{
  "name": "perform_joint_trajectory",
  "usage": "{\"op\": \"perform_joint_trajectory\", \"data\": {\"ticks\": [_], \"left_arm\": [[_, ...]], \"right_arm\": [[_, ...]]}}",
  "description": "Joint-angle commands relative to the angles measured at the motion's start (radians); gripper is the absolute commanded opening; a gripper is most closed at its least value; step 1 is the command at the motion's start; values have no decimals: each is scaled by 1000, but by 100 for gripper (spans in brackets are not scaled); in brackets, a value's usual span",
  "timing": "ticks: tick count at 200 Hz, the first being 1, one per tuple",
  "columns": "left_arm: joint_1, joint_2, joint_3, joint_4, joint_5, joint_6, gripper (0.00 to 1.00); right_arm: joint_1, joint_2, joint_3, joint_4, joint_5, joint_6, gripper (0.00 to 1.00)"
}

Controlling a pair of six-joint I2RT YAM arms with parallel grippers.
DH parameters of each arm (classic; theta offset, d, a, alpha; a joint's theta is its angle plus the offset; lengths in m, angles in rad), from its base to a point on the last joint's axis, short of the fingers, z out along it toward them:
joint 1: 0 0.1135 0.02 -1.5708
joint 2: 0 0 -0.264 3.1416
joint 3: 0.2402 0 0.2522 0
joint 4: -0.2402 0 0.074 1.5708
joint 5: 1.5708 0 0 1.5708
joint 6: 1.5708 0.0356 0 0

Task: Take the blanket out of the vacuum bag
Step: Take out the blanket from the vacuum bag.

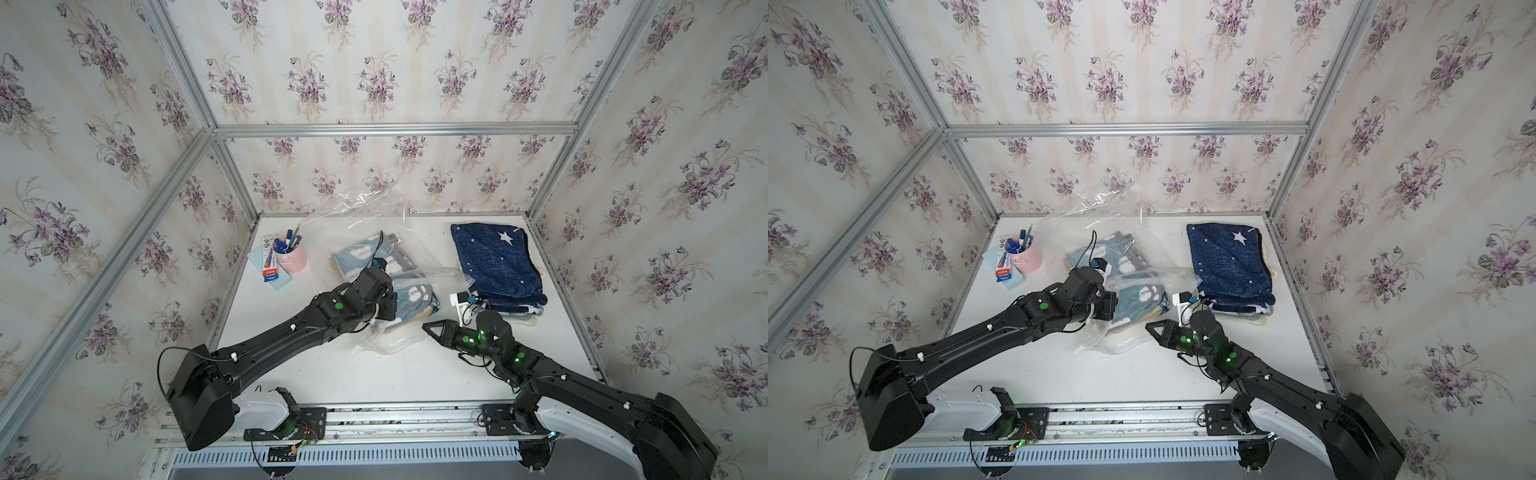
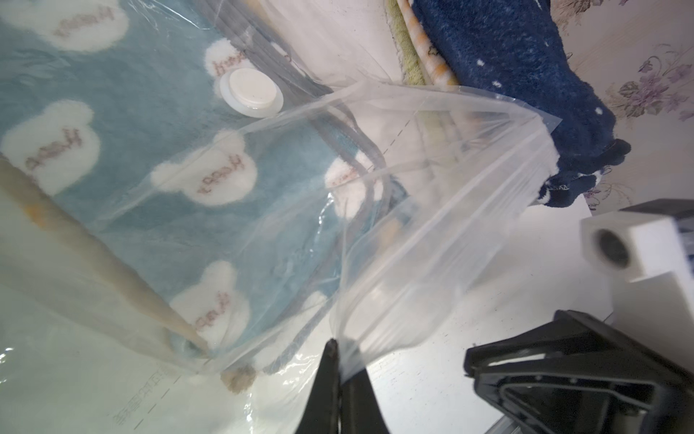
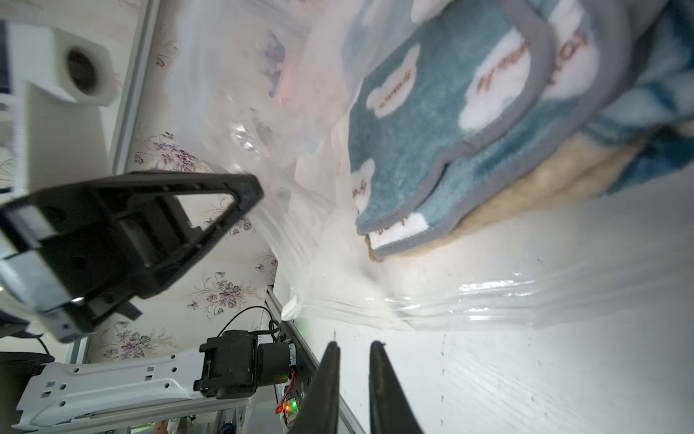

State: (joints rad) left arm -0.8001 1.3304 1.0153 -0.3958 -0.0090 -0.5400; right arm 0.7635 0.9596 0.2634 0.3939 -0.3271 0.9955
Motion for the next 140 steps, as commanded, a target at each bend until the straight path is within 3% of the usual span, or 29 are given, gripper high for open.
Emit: {"op": "perform_joint_trajectory", "data": {"ticks": [1,56,92,110,140], "left_arm": [[-2,4,24,37,-8,-1,0],[-1,-4,48,29,5,15,0],[-2,-18,32,23,17,19,0],[-2,-33,13,31,25,20,0],[-2,-33,14,6,26,47,0]], "right_arm": [[13,88,-3,204,-54,11,17],[19,417,10,534,-117,118,19],[19,532,56,555,91,235,41],[19,582,55,614,182,296,43],[19,658,76,646,215,365,43]]}}
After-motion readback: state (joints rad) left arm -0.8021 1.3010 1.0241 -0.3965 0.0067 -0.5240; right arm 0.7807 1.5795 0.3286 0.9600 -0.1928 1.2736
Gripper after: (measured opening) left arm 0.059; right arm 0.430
